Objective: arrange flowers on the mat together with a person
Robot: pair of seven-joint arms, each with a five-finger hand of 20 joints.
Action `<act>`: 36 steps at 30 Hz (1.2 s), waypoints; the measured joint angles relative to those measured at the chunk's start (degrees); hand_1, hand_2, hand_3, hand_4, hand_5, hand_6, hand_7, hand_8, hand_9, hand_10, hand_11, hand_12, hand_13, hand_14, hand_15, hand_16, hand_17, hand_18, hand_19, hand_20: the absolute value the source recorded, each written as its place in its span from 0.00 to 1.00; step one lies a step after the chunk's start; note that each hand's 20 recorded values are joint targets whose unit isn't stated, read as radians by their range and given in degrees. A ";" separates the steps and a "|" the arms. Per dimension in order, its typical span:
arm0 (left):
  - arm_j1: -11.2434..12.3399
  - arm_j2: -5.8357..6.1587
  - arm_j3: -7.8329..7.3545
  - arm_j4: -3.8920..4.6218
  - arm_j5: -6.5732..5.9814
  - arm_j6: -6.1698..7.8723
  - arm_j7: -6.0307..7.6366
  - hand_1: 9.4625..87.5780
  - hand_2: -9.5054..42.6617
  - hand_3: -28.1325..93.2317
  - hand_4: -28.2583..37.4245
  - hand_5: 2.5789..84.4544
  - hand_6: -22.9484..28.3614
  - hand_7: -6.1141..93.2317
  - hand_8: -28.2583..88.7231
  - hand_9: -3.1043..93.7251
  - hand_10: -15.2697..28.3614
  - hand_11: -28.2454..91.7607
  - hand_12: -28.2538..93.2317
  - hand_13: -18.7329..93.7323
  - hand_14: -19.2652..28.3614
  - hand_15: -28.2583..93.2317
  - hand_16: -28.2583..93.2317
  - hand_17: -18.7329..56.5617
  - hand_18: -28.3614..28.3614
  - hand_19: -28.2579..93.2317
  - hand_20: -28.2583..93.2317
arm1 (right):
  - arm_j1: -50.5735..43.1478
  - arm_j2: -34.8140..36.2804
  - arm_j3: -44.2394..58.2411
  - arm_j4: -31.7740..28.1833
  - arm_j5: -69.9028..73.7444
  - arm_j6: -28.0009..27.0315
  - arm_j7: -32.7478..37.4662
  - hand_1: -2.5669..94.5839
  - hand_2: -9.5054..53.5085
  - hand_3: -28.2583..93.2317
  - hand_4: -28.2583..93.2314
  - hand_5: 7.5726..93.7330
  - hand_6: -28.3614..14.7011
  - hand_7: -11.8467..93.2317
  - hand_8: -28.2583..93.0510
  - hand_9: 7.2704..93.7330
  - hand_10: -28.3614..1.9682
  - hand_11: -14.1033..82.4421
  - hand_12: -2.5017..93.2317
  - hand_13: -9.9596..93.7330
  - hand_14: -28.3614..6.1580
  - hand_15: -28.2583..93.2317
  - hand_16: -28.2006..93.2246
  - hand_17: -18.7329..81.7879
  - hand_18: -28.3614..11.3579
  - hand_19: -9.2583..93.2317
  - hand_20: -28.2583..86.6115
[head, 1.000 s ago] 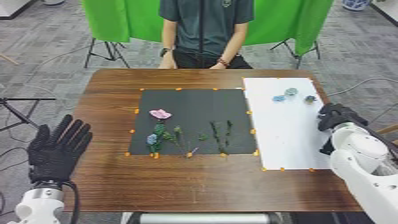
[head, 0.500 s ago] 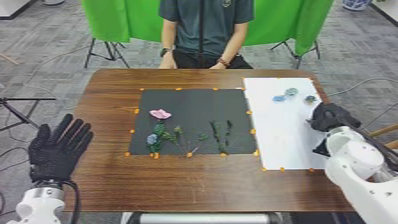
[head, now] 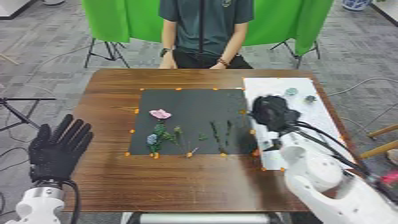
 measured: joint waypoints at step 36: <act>-0.78 0.59 1.42 0.17 -4.24 0.60 -0.64 0.22 0.41 0.81 0.00 0.50 0.61 0.14 0.16 0.45 0.67 0.36 0.27 0.43 0.70 0.45 0.17 0.19 0.70 0.49 0.29 | 23.87 -14.86 -31.63 13.48 -0.63 3.19 -2.89 0.69 0.00 0.74 0.00 0.69 0.67 0.43 0.19 0.82 0.68 0.19 0.34 0.81 0.74 0.35 0.55 0.63 0.49 0.65 0.47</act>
